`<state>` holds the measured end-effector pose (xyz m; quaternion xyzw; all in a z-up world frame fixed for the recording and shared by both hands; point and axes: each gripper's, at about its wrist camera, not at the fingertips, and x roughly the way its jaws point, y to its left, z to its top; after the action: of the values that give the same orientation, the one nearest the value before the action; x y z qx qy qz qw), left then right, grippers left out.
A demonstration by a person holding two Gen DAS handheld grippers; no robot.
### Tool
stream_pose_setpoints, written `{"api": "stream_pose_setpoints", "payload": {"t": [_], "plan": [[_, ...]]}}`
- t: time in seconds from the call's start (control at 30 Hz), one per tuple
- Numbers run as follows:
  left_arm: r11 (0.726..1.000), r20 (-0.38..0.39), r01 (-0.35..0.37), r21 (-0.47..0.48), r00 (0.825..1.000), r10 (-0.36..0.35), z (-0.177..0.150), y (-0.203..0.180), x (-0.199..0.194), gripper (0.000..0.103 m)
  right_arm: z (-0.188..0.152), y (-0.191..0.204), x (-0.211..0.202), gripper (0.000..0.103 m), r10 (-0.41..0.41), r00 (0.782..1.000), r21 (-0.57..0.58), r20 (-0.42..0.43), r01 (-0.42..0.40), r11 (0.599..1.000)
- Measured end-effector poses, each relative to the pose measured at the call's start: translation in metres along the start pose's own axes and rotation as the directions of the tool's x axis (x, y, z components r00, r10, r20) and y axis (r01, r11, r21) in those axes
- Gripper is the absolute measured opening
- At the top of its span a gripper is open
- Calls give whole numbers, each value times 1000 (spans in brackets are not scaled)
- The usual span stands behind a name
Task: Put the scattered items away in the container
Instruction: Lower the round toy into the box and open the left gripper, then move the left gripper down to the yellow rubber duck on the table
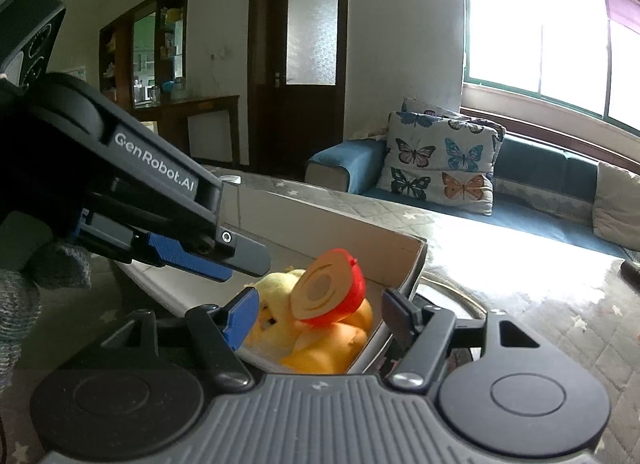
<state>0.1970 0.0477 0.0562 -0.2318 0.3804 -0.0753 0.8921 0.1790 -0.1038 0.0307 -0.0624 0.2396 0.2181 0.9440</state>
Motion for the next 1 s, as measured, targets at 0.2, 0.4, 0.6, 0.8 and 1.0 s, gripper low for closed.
{"api": "stream_pose_setpoints", "payload": {"t": [0.2, 0.4, 0.6, 0.8, 1.0], "plan": [[1000, 0, -21, 0, 1000, 21, -14, 8, -19, 29, -9, 12, -16, 69, 20, 1000, 4, -10, -20, 1000], [999, 17, -39, -2, 999, 39, -28, 18, -39, 29, -21, 29, -29, 76, 37, 999, -8, -21, -37, 999], [998, 13, -55, -12, 998, 55, -41, 30, -51, 29, -29, 41, -38, 80, 53, 998, -12, -33, -53, 999], [997, 8, -79, -20, 997, 79, -55, 43, -62, 29, -35, 51, -44, 81, 81, 996, 11, -43, -81, 997], [994, 10, -101, -27, 995, 102, -67, 57, -75, 29, -44, 60, -46, 82, 98, 993, 26, -62, -97, 995]]}}
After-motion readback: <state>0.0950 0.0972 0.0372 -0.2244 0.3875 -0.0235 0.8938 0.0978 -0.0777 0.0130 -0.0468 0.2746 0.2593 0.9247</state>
